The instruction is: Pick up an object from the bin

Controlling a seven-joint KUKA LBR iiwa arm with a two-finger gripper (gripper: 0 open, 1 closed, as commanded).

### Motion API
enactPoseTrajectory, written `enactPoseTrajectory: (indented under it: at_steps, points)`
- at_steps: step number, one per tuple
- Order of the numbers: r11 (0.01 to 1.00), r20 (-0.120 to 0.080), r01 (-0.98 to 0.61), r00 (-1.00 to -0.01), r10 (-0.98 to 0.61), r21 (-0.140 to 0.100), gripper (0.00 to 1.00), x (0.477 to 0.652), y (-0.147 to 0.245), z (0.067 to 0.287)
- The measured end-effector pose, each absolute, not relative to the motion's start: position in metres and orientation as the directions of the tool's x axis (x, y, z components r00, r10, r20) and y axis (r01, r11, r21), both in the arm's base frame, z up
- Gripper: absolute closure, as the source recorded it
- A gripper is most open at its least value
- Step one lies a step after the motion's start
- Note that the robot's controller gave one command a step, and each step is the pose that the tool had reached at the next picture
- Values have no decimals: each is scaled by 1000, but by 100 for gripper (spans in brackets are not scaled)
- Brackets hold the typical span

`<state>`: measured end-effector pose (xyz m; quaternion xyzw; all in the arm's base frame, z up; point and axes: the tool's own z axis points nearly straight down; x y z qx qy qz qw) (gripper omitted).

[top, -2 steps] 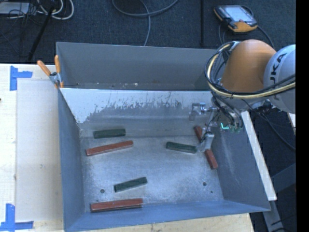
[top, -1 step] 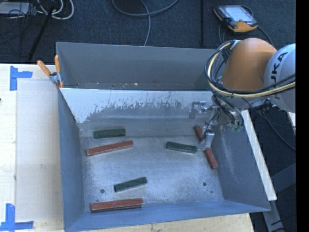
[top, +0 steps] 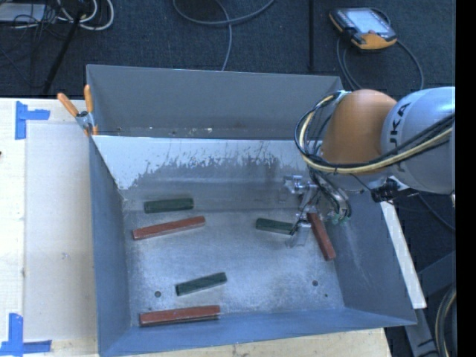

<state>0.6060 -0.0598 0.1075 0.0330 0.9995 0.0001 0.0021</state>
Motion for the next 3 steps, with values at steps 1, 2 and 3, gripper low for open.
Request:
enactPoseTrajectory:
  at_steps: [1,2,3]
  points:
    - [1000,-1,-22,-1000,-22,0,100,622,-50,70]
    - [1000,-1,-23,-1000,-23,0,100,622,-50,70]
    - [999,-2,-43,-999,-43,0,100,612,-35,211]
